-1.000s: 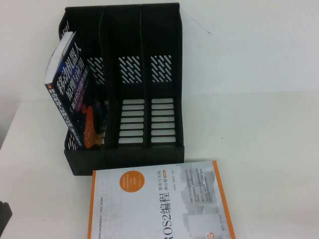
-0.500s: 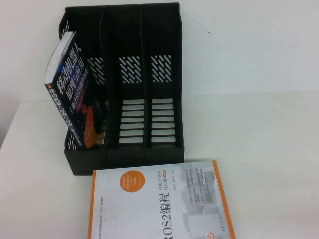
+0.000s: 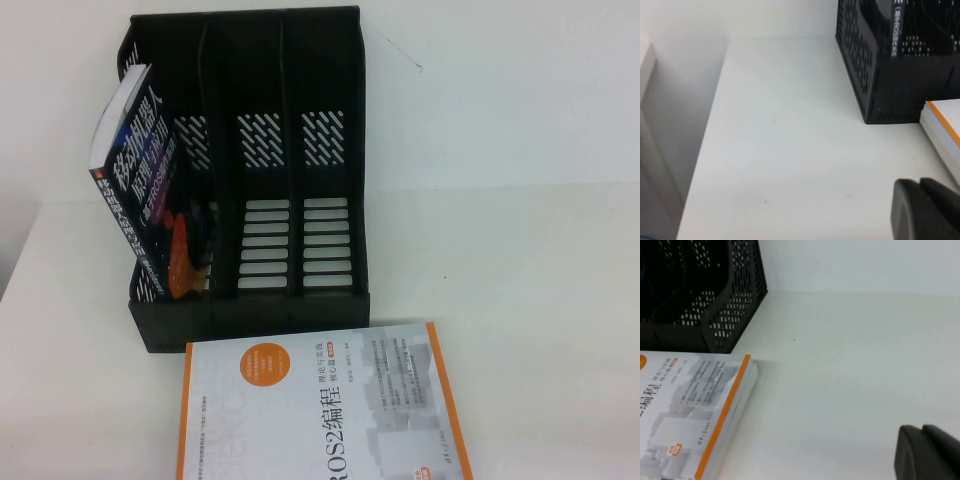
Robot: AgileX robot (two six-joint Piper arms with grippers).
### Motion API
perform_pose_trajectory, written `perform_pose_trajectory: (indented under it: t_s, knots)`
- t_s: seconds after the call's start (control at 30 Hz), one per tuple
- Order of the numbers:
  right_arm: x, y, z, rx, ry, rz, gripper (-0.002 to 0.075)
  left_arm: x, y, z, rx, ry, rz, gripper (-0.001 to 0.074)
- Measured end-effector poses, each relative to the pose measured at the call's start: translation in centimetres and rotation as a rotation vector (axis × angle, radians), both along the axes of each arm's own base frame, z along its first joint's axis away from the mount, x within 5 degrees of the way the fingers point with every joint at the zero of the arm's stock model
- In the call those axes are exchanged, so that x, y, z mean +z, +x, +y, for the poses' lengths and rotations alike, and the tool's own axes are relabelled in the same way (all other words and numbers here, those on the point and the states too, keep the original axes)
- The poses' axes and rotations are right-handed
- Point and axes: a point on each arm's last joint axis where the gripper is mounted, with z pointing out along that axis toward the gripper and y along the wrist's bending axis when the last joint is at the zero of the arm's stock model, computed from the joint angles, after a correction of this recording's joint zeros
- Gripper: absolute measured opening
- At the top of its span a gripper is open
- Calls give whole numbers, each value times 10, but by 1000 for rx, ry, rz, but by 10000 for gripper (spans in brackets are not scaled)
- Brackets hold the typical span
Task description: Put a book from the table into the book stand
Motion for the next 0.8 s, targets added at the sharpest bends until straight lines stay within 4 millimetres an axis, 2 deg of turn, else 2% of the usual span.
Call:
perform_pose_trajectory:
  t_s: [0.8]
  knots:
    - [0, 0, 0, 0, 0, 0, -1, 0, 0, -2, -55, 51, -4, -2]
